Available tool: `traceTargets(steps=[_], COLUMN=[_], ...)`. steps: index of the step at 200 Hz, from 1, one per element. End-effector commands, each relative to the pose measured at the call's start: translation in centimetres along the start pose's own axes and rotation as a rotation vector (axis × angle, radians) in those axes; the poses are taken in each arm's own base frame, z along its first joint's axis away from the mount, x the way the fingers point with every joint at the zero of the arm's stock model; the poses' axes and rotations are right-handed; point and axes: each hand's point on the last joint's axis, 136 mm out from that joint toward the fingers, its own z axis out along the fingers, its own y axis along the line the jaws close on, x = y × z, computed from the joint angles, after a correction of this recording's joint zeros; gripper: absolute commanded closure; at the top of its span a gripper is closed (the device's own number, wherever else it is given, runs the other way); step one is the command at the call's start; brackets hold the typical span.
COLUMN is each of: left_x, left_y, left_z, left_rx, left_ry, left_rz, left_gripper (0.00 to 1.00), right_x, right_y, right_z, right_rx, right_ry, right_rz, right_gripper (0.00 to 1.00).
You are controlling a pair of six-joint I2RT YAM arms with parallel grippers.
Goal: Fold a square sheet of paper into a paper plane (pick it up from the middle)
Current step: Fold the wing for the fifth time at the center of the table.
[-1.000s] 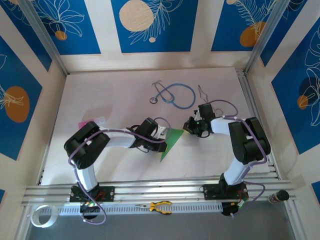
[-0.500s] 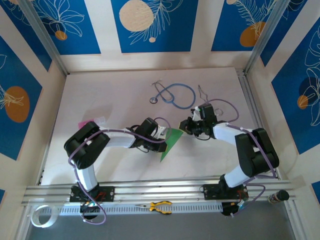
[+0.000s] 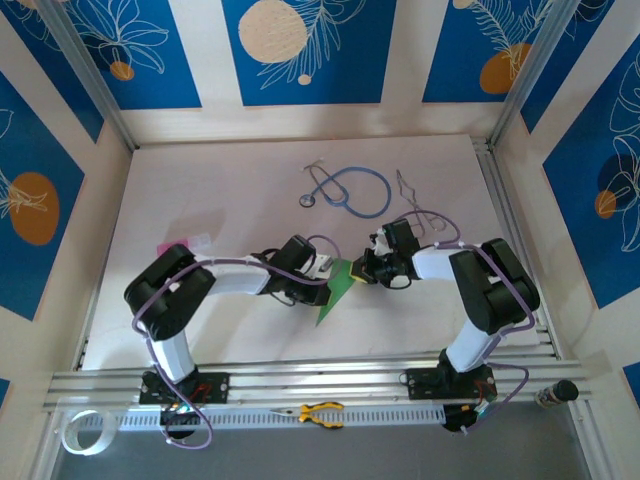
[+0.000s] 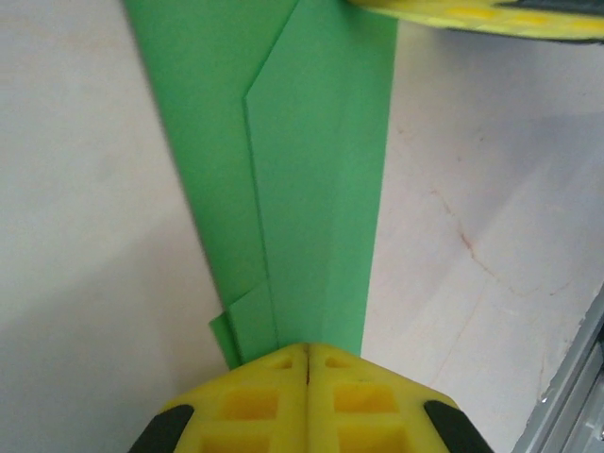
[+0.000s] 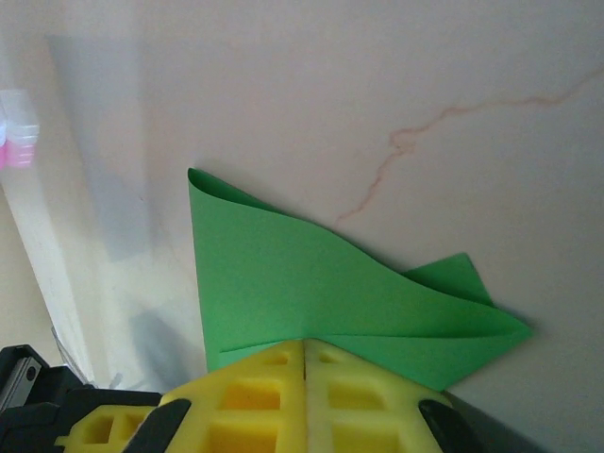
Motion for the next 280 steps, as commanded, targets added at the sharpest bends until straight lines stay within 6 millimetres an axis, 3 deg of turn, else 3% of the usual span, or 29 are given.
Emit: traceTargets(steps=[1, 34, 66, 139, 164, 204, 239, 280], left_x=[1.1, -2.7, -4.4, -5.1, -4.2, -1.1, 1.9, 4.2], left_y=[0.5, -2.7, -5.5, -5.4, -4.9, -2.5, -0.3, 0.2], left_z=[-1.9, -3.8, -2.5, 1.3, 2.3, 3.4, 2.8, 1.8], left_rx=[-0.091, -0.052, 0.05, 0.048, 0.044, -0.014, -0.083, -0.07], left_ry=[0.05, -0.054, -0.039, 0.017, 0.048, 0.119, 0.177, 0.192], left_rz=[-0.055, -0.035, -0.019, -0.005, -0.011, -0.035, -0.02, -0.038], left_gripper=[0.99, 0.95, 0.95, 0.92, 0.92, 0.91, 0.91, 0.89], right_x=[1.4, 1.5, 1.5, 1.5, 1.6, 1.8, 1.9, 2.0], right_y=[-2.9, -3.3, -3.1, -2.8, -3.0, -3.4, -3.9, -4.1], right_z=[0.5, 0.6, 0.6, 0.6, 0.6, 0.7, 0.8, 0.8], right_rx=[0.096, 0.12, 0.118, 0.102, 0.105, 0.119, 0.132, 0.133], right_ry=[0.029, 0.05, 0.041, 0.042, 0.046, 0.055, 0.06, 0.06], right_rz=[0.049, 0.104, 0.108, 0.11, 0.115, 0.115, 0.119, 0.12], right_gripper=[1.0, 1.0, 1.0, 1.0, 1.0, 1.0, 1.0, 1.0])
